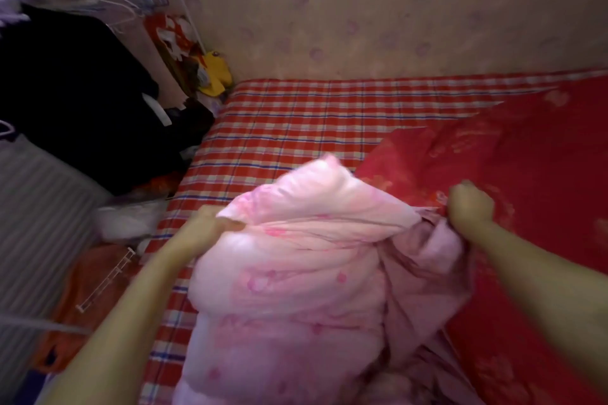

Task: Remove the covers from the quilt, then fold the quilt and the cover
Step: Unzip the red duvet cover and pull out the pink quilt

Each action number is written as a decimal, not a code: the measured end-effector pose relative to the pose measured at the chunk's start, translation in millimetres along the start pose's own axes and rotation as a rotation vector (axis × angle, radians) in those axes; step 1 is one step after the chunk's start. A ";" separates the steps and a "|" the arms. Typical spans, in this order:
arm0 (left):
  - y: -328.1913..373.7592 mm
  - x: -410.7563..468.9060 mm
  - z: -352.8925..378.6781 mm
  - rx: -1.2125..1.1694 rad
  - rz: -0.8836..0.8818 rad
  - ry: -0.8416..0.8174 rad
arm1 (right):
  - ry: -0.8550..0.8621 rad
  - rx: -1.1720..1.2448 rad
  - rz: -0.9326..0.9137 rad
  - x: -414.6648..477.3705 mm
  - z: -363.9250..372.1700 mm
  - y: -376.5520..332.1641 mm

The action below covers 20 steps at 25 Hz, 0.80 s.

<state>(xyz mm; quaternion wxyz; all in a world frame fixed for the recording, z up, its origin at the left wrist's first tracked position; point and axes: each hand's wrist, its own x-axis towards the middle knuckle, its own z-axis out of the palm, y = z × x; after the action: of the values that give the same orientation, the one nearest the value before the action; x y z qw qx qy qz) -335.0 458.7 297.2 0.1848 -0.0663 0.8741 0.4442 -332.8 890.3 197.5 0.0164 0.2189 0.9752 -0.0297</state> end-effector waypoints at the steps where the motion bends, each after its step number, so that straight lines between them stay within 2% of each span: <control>1: -25.1 -0.4 -10.7 0.015 -0.127 0.060 | 0.007 0.000 0.065 3.7 1.0 21.8; 3: -74.8 0.5 -13.5 0.063 -0.324 0.108 | -0.047 0.027 0.149 2.6 3.9 33.8; 4: -98.5 3.2 -7.7 0.168 -0.406 0.071 | -0.065 0.052 0.150 0.4 5.4 26.2; 6: -115.6 16.7 11.1 0.526 -0.510 -0.105 | -0.062 0.156 0.035 -3.8 1.6 -2.2; 7: -108.3 26.0 20.3 0.726 -0.499 -0.173 | -0.085 0.236 -0.045 -9.5 -5.0 -18.3; 8: -93.9 37.2 31.6 0.881 -0.456 -0.188 | -0.144 0.331 -0.146 -16.4 -9.6 -32.0; 9: -73.8 50.2 47.7 0.962 -0.330 -0.177 | -0.237 0.409 -0.263 -27.2 -15.0 -43.4; 11: -27.0 73.3 90.3 0.947 0.080 -0.164 | -0.402 0.522 -0.461 -50.3 -25.0 -58.0; 13: 18.3 80.1 141.8 0.934 0.358 -0.277 | -0.486 0.559 -0.524 -61.7 -33.7 -56.3; 15: 32.1 85.2 186.4 1.064 0.385 -0.401 | -0.559 0.519 -0.557 -69.2 -42.7 -49.9; 17: 26.3 85.0 212.8 1.161 0.327 -0.428 | -0.634 0.449 -0.487 -75.9 -48.0 -48.1; 18: 24.2 81.0 218.8 1.176 0.346 -0.407 | -0.620 0.386 -0.438 -78.5 -45.7 -49.9; 20: 35.2 69.2 216.7 1.175 0.500 -0.303 | -0.480 0.272 -0.409 -82.0 -34.4 -65.5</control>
<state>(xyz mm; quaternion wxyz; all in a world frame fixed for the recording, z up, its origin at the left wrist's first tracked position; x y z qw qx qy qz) -351.5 656.6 180.9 0.2027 0.3140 0.9246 -0.0734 -287.3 798.5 238.8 0.2099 0.0056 0.9543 -0.2127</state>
